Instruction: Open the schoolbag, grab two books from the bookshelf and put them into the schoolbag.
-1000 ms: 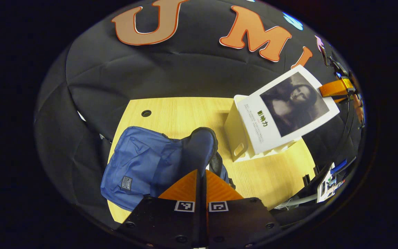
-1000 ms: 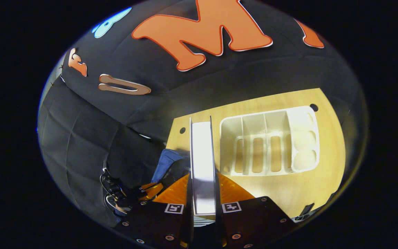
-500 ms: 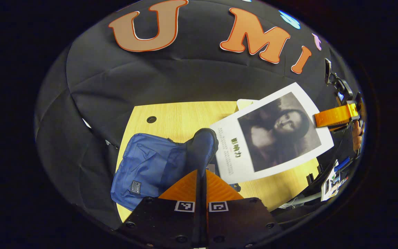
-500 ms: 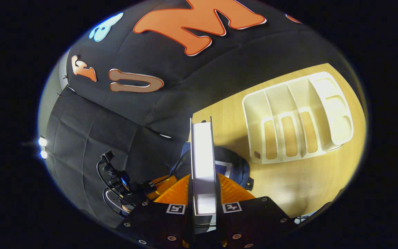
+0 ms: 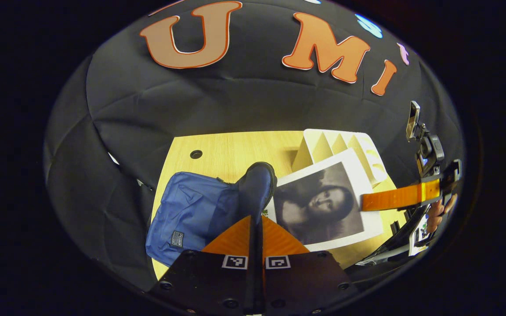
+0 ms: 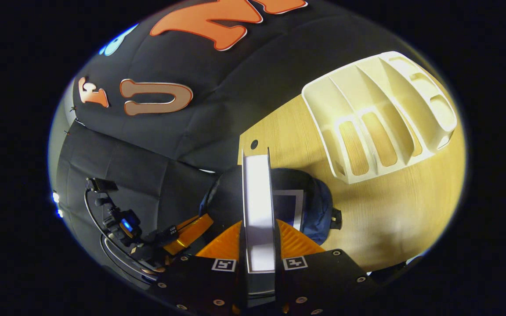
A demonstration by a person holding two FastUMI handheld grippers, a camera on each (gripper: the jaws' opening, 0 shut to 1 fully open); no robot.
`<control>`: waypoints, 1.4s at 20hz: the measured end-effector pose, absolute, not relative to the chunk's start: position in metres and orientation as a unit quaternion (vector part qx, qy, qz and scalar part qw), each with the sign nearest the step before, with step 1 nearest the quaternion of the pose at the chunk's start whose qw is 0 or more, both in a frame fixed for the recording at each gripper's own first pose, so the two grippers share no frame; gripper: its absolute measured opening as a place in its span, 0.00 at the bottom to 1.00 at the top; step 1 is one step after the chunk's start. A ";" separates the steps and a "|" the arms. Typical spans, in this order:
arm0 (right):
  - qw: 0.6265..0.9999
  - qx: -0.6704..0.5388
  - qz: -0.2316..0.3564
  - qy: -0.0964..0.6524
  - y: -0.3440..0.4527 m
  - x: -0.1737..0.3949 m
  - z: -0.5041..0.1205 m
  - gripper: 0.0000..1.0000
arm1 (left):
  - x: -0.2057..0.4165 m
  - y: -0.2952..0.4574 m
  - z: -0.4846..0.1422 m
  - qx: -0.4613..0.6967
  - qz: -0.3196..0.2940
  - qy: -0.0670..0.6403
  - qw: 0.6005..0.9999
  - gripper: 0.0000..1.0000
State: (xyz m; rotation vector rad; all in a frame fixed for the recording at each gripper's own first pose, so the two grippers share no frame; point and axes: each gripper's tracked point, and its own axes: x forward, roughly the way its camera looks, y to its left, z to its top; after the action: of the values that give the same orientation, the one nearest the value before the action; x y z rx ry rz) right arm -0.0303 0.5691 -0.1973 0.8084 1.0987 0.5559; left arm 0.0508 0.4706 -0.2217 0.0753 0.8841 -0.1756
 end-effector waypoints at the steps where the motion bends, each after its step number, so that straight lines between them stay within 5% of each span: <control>1: 0.743 0.374 0.246 0.498 0.573 -0.028 -0.203 0.24 | 0.051 0.469 -0.222 0.037 -0.087 0.427 0.899 0.01; 28: 0.737 0.372 0.263 0.500 0.699 -0.036 -0.285 0.24 | 0.039 0.432 -0.220 0.068 -0.129 0.431 0.891 0.01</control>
State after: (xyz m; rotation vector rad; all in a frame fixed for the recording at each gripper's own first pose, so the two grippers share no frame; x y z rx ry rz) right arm -0.0363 0.6989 -0.2855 0.8171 1.0983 0.5773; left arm 0.0387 0.4317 -0.2201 0.1422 0.8944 -0.2675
